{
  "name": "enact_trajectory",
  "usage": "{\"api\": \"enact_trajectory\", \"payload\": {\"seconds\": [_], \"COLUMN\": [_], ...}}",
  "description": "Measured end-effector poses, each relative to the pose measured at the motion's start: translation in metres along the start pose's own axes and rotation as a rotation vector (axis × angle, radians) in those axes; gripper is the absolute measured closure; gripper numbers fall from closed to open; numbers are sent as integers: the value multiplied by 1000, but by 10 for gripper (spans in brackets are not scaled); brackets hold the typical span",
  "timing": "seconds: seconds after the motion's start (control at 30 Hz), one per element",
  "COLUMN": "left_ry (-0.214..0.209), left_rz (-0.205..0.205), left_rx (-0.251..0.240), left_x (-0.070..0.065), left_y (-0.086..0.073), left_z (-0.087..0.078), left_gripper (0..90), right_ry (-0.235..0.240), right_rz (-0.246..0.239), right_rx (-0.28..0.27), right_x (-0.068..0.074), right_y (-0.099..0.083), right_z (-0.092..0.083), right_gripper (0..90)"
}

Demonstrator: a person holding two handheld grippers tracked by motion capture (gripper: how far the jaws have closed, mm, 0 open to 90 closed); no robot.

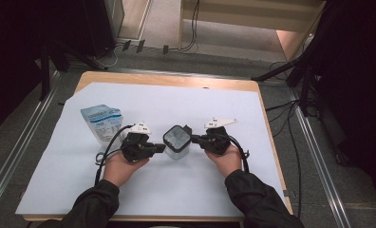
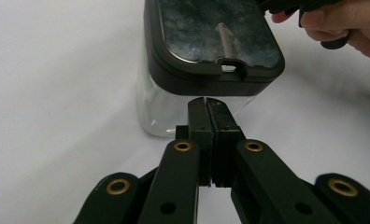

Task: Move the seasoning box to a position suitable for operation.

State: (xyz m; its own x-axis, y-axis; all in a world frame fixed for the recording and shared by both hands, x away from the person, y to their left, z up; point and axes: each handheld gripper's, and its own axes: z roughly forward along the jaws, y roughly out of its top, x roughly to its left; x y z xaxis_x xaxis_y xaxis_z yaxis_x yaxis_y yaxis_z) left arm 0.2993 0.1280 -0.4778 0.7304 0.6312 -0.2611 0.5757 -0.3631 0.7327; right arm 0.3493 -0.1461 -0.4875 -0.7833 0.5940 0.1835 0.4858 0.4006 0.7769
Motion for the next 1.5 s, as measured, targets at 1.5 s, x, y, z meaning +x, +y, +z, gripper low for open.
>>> {"api": "enact_trajectory", "payload": {"seconds": [1.5], "left_ry": [-27], "left_rz": [5], "left_rx": [4], "left_x": [34], "left_y": [15], "left_z": [11], "left_gripper": [898], "right_ry": [-5], "right_rz": [51], "right_rx": [7], "right_x": [19], "right_y": [-11], "right_z": [-11], "right_gripper": [900]}}
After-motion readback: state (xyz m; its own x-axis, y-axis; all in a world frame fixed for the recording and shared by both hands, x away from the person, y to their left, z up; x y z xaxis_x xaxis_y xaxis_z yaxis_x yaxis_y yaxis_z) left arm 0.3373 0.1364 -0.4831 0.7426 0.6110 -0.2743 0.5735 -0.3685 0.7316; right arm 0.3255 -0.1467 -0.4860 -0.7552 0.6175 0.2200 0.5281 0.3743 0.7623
